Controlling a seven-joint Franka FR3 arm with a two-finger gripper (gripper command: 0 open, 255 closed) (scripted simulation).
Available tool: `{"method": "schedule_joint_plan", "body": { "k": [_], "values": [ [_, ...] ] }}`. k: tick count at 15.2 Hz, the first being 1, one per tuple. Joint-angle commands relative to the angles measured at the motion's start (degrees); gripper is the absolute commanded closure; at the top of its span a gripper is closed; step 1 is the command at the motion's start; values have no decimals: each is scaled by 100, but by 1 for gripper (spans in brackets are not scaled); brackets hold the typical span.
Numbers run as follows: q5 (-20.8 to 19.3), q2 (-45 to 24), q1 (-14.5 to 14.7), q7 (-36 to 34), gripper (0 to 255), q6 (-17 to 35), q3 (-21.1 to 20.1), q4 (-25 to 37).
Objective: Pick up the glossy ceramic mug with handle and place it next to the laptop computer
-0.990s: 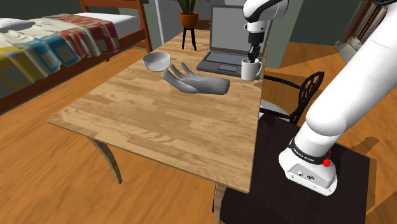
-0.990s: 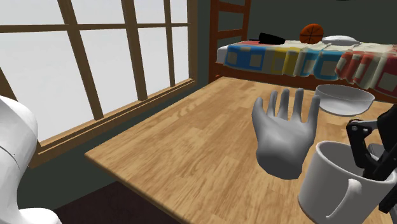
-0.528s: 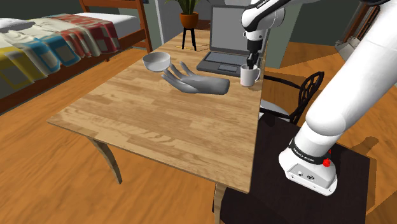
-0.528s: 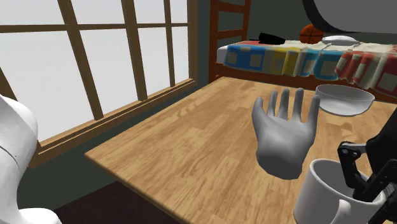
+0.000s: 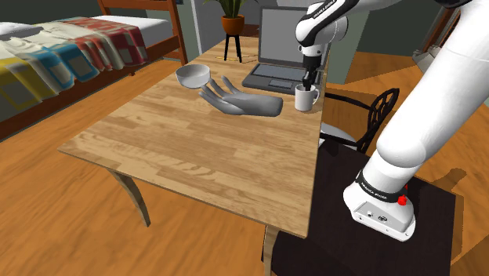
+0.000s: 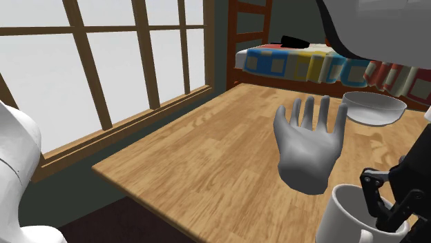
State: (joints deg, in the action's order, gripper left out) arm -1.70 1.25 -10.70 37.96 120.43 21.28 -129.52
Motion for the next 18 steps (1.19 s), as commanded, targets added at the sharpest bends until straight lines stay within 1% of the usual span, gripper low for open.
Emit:
{"method": "schedule_joint_plan", "body": {
  "k": [1, 4, 5, 10, 14, 18],
  "values": [
    [1, -1, 0, 0, 255, 6, 0, -2],
    [1, -1, 0, 0, 255, 6, 0, -2],
    [1, -1, 0, 0, 0, 6, 0, -2],
    [1, -2, 0, 0, 0, 6, 0, -2],
    [-75, 241, 15, -64, 0, -736, -24, 512],
    [-75, 241, 14, -64, 0, -736, -24, 512]
  ]
}}
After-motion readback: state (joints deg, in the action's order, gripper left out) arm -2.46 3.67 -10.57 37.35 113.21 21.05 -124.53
